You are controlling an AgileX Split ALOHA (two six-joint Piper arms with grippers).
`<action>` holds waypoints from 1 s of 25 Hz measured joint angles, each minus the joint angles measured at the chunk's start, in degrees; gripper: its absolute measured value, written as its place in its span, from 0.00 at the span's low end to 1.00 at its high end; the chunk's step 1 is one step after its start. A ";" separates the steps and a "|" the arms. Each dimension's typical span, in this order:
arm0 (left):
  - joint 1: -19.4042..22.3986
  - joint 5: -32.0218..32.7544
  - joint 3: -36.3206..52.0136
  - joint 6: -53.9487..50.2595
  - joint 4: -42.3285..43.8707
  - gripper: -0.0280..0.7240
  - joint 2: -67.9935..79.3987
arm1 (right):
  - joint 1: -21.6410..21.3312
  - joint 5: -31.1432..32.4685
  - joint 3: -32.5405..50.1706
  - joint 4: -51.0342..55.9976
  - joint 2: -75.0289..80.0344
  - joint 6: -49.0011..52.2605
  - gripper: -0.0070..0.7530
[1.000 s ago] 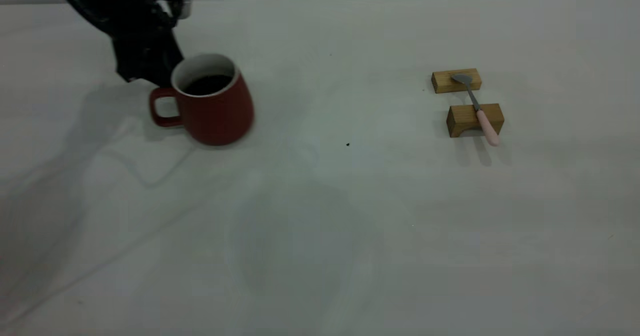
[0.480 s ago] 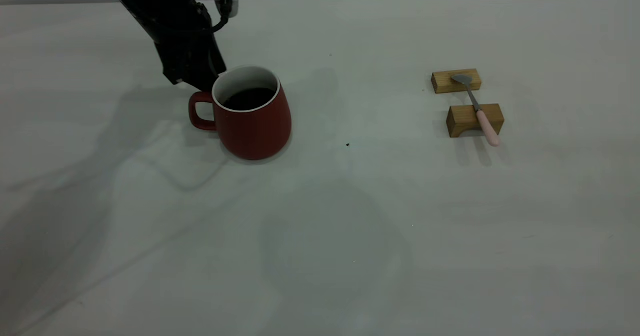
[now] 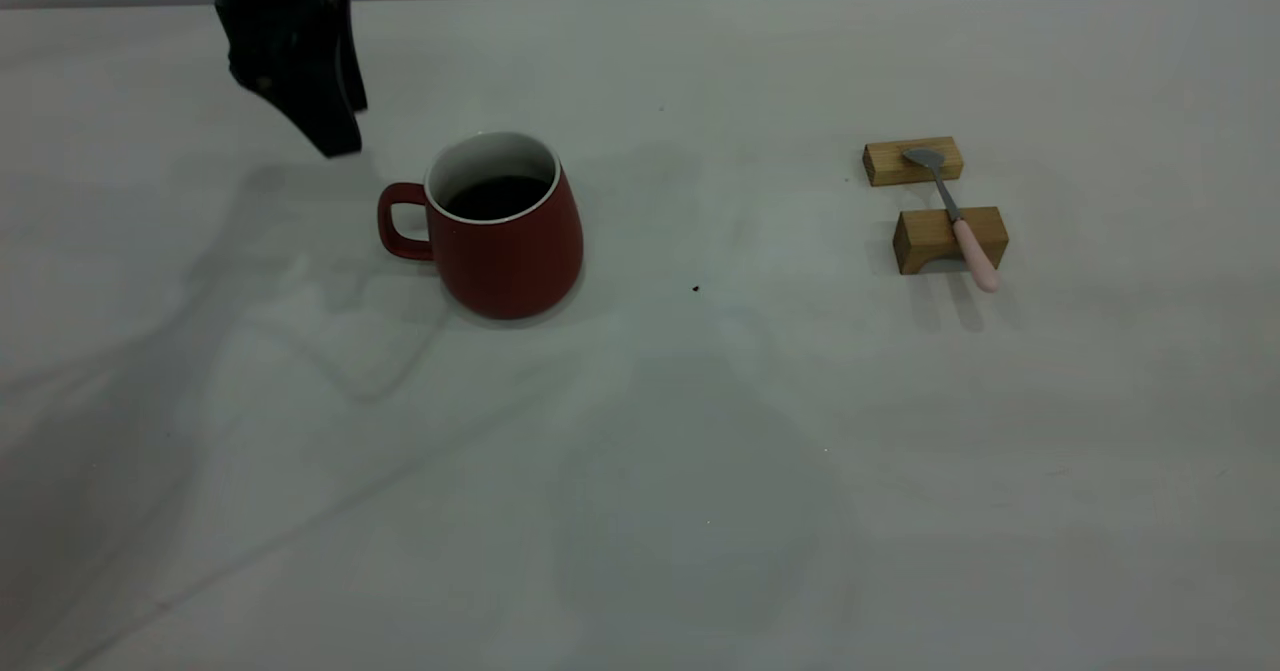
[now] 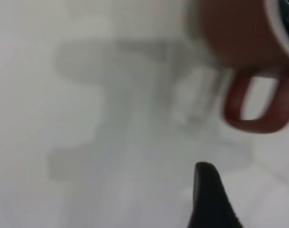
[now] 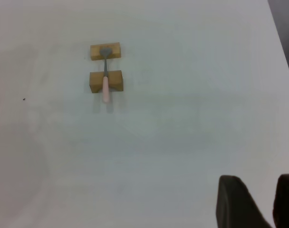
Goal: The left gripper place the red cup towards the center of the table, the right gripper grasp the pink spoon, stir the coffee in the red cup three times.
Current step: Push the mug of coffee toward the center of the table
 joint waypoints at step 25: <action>-6.84 -8.85 0.00 -1.13 -7.92 0.70 7.74 | 0.00 0.00 0.00 0.05 0.00 0.00 0.32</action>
